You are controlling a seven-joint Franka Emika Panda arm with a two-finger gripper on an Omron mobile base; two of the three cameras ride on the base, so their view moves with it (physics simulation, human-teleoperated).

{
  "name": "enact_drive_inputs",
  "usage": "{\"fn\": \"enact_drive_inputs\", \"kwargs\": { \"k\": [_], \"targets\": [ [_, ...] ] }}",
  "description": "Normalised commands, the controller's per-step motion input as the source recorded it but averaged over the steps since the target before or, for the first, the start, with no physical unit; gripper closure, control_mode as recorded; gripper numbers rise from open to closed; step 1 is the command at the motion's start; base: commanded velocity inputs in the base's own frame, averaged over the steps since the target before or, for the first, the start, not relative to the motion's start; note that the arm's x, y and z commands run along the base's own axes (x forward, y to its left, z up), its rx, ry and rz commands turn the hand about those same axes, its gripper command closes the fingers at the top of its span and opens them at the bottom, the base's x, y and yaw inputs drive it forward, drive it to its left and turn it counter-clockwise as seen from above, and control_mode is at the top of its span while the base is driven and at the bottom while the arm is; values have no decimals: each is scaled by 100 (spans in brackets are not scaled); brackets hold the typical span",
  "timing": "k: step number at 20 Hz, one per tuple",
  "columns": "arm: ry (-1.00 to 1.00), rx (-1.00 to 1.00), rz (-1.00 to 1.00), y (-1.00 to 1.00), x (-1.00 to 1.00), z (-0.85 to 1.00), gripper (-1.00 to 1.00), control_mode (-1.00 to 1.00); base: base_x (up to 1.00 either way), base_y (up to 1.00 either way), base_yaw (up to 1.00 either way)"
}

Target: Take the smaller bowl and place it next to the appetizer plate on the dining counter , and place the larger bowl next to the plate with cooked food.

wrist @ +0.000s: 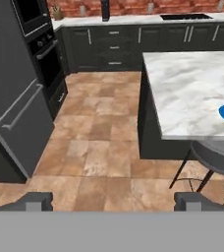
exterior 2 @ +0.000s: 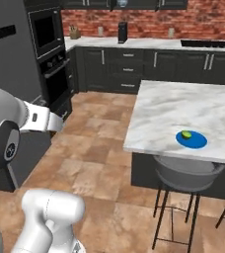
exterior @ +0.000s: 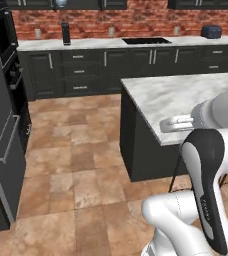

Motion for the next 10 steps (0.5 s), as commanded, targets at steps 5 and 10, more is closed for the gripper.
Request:
{"fn": "enact_drive_inputs", "kwargs": {
  "k": [5, 10],
  "targets": [
    [0, 0, 0, 0, 0, 0, -100, 100, 92, 100, -21],
    [0, 0, 0, 0, 0, 0, -100, 100, 100, 86, -15]
  ]
}}
